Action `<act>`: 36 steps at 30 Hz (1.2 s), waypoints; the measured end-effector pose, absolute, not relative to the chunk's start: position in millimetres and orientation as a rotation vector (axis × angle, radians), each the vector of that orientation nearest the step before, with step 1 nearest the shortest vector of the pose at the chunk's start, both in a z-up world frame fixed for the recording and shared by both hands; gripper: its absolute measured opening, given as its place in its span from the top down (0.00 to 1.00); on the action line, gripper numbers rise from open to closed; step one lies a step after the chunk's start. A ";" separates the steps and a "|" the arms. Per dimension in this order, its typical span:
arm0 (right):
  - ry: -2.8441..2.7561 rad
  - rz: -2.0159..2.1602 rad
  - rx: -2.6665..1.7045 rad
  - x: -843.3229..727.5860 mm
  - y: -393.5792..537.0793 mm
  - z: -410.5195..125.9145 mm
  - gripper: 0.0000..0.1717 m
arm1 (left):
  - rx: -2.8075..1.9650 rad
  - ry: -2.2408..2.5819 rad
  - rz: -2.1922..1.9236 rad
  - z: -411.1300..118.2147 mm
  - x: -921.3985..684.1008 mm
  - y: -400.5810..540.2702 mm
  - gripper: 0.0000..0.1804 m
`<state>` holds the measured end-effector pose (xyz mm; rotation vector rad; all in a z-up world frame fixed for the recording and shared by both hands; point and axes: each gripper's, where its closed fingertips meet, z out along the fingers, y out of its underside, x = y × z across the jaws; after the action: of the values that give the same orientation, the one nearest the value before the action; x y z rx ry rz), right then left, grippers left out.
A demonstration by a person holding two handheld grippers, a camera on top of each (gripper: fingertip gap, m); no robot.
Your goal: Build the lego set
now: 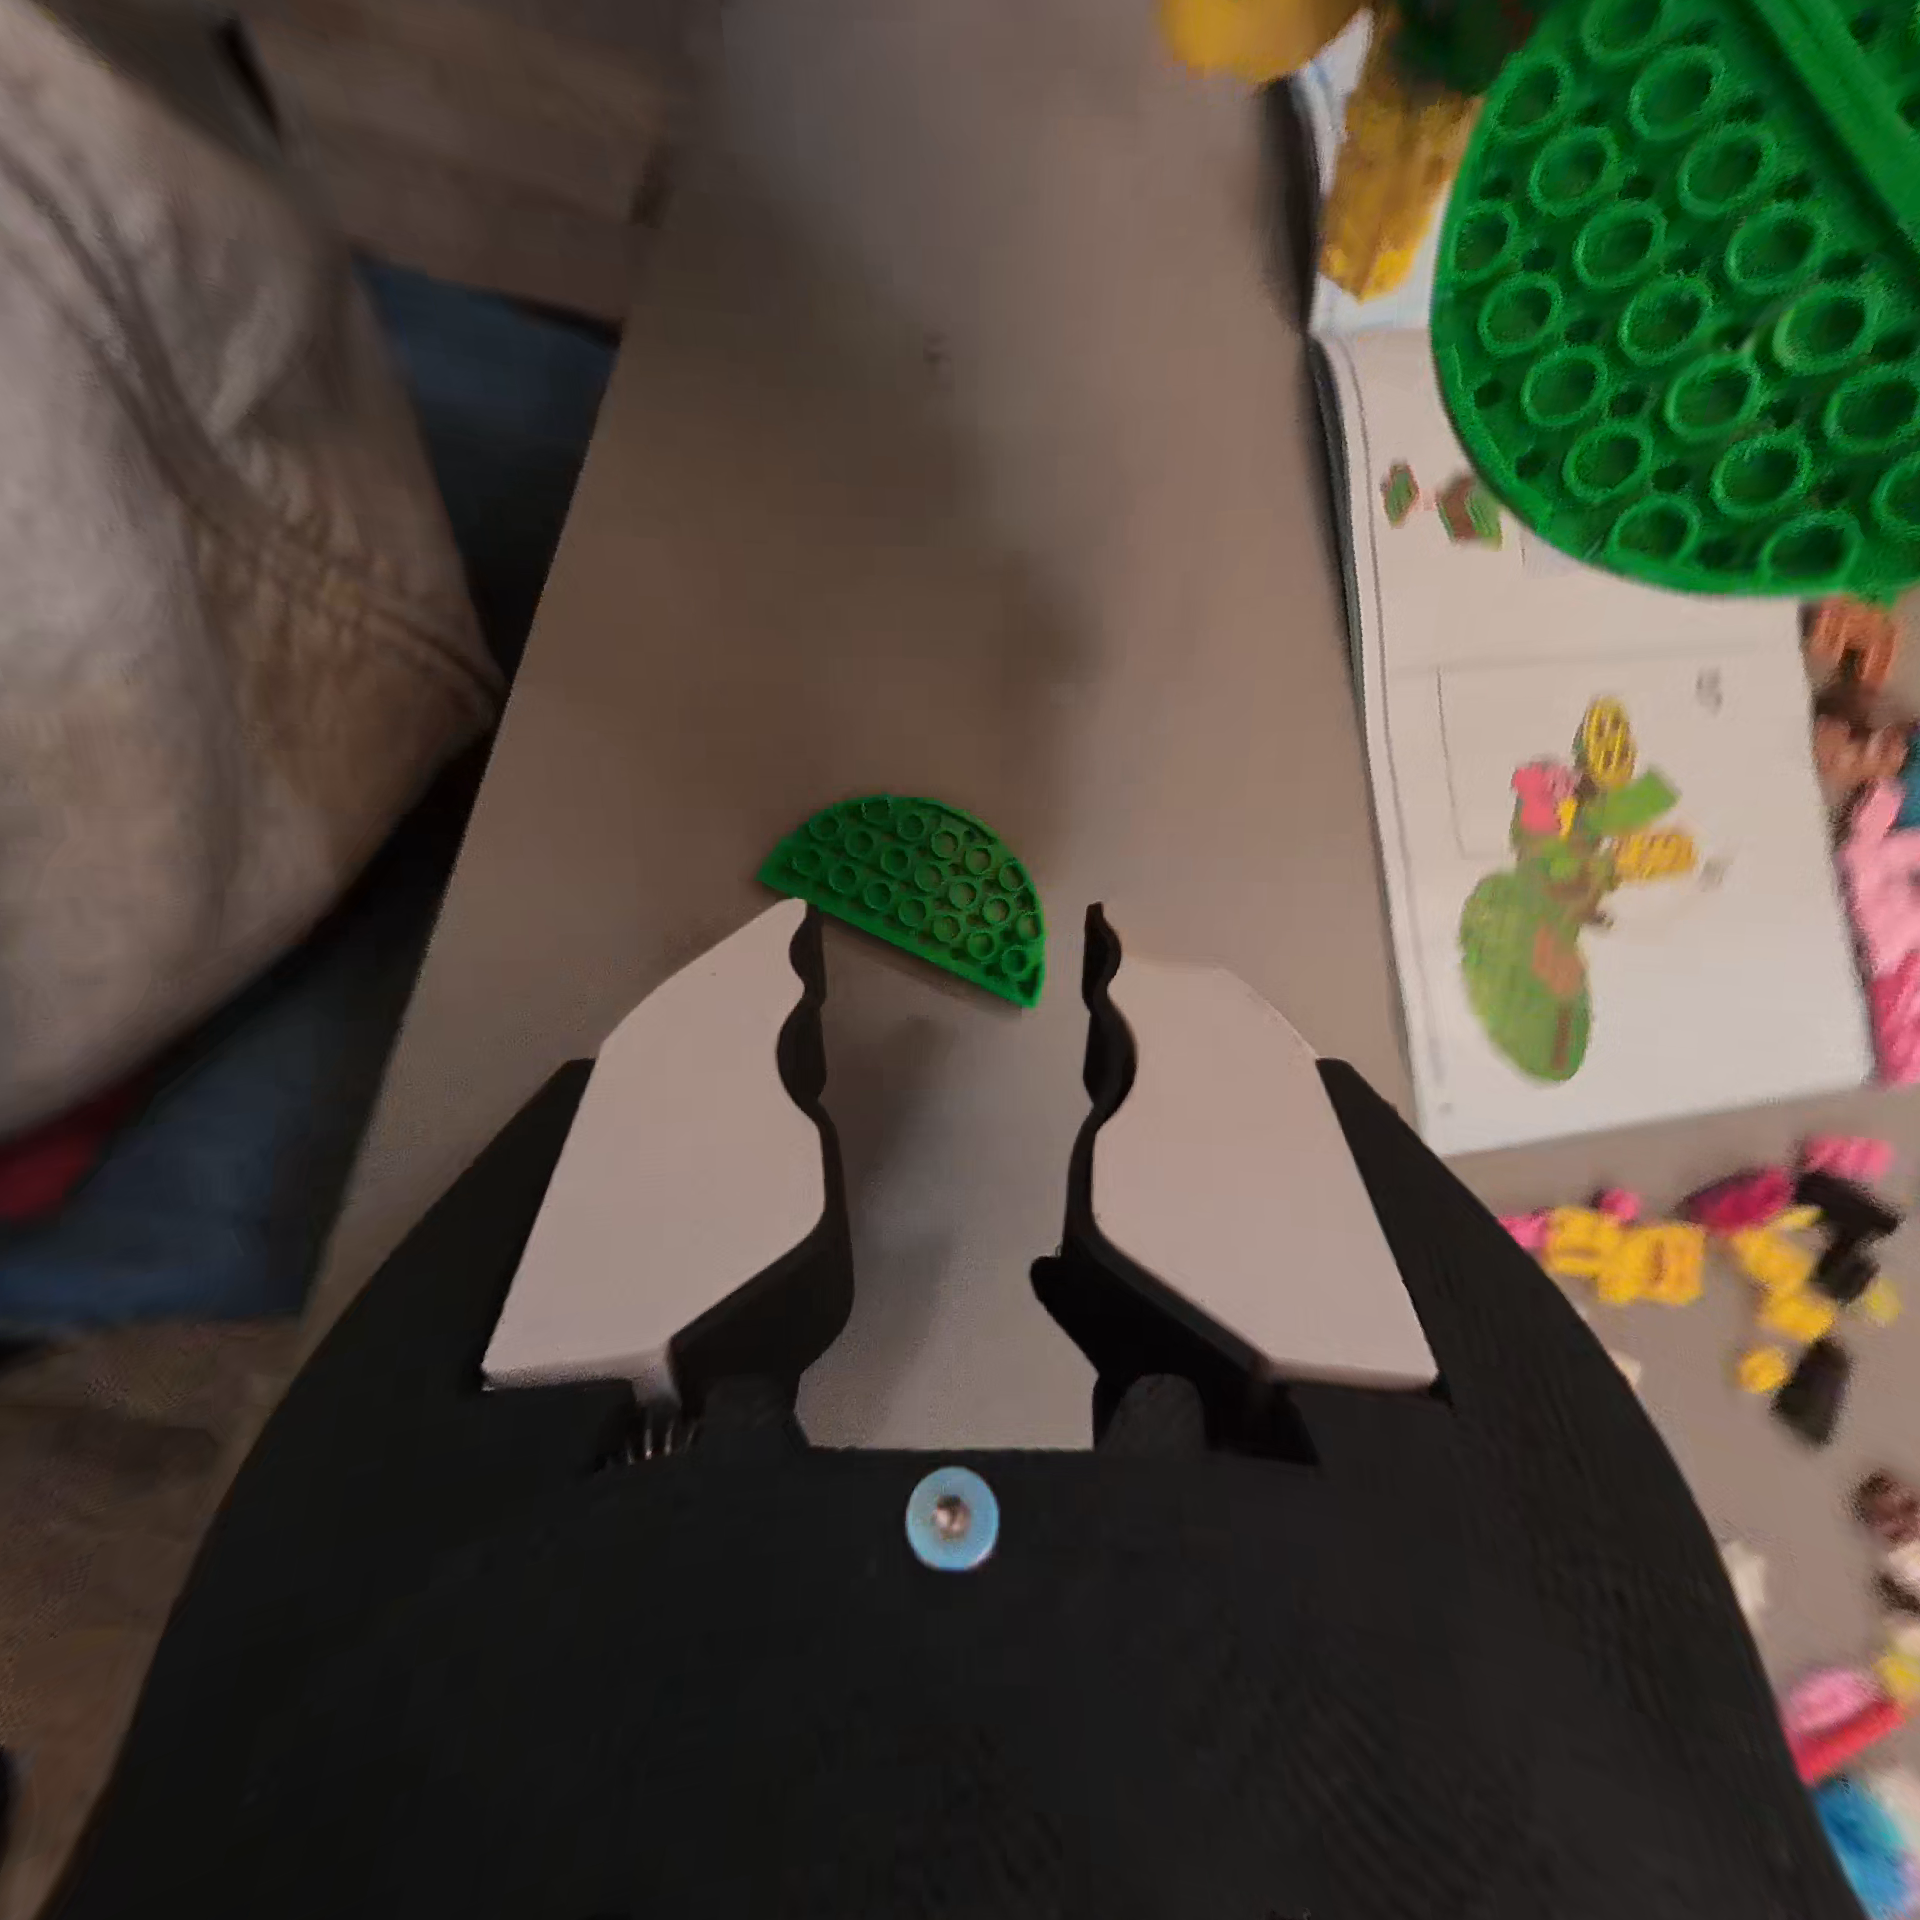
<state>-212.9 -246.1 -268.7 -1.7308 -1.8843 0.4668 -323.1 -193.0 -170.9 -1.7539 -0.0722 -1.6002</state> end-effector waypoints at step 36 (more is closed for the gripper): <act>-1.882 0.143 -1.589 -266.2 -205.6 -167.2 0.82 | -1.986 -0.205 -1.688 -195.3 -337.4 -231.9 0.96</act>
<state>-266.2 -205.6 -167.2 -1.5891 -1.8825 0.1427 -337.4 -231.9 -195.3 -1.9858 -0.2048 -1.6875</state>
